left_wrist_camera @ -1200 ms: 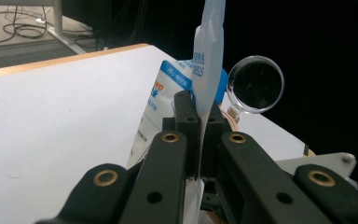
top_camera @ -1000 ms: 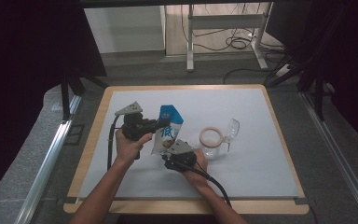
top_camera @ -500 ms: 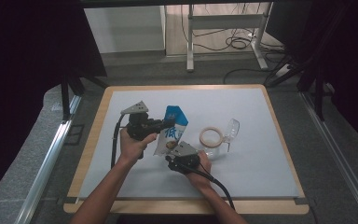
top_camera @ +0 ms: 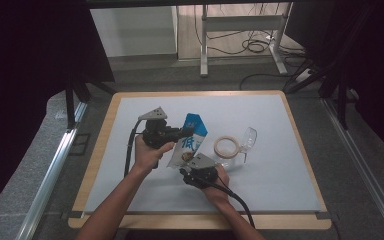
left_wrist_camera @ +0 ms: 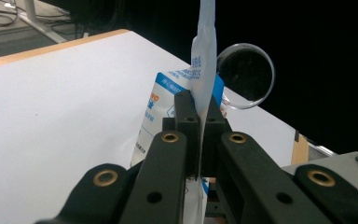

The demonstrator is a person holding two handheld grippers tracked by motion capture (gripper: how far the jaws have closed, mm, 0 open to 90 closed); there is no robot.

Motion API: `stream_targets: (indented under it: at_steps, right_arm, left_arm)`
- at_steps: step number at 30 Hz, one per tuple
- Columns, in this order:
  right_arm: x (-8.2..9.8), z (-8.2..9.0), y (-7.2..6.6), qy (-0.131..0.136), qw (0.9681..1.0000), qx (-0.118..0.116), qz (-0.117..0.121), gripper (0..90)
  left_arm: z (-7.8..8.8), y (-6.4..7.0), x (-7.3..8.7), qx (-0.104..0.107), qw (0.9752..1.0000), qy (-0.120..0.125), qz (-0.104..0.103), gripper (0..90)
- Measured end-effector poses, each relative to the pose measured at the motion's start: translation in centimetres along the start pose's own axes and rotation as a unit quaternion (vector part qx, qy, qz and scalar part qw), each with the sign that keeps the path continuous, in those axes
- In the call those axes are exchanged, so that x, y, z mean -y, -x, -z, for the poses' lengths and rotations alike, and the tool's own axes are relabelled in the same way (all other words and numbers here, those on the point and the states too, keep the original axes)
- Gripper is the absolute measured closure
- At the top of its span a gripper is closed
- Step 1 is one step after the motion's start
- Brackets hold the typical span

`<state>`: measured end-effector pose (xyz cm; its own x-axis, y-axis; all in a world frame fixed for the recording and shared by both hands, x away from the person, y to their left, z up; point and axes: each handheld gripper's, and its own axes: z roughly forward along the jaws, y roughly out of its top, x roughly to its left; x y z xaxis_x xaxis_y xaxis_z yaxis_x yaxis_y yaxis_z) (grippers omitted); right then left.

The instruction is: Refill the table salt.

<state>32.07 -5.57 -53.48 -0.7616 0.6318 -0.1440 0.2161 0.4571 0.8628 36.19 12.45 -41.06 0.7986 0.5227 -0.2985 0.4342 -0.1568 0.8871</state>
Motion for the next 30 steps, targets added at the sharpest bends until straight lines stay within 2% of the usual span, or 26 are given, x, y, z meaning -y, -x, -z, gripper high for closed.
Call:
stream_targets:
  at_steps: [4, 11, 21, 24, 30]
  right_arm:
    - [0.2, 0.3, 0.1, 0.001, 1.0, -0.001, -0.008, 48.1]
    - [0.5, 0.8, 0.1, 0.004, 0.9997, 0.014, -0.02, 48.1]
    - [0.6, 0.9, 0.1, 0.005, 0.9996, 0.02, -0.021, 48.3]
    - [0.6, 0.8, 0.1, 0.004, 0.9996, 0.02, -0.017, 48.2]
    - [0.2, 0.5, 0.2, 0.012, 0.9992, 0.036, -0.013, 43.6]
  left_arm:
    - [-0.6, 0.1, -0.2, 0.008, 1.0, -0.005, -0.002, 90.0]
    - [-1.2, 0.3, -0.5, 0.022, 0.9997, -0.008, -0.005, 90.0]
    - [-1.6, 0.5, -0.6, 0.022, 0.9997, -0.013, -0.007, 90.0]
    - [-1.5, 0.8, -0.5, 0.025, 0.9996, -0.011, -0.01, 90.0]
    - [-0.5, 1.4, -0.6, 0.031, 0.9994, 0.003, -0.016, 90.0]
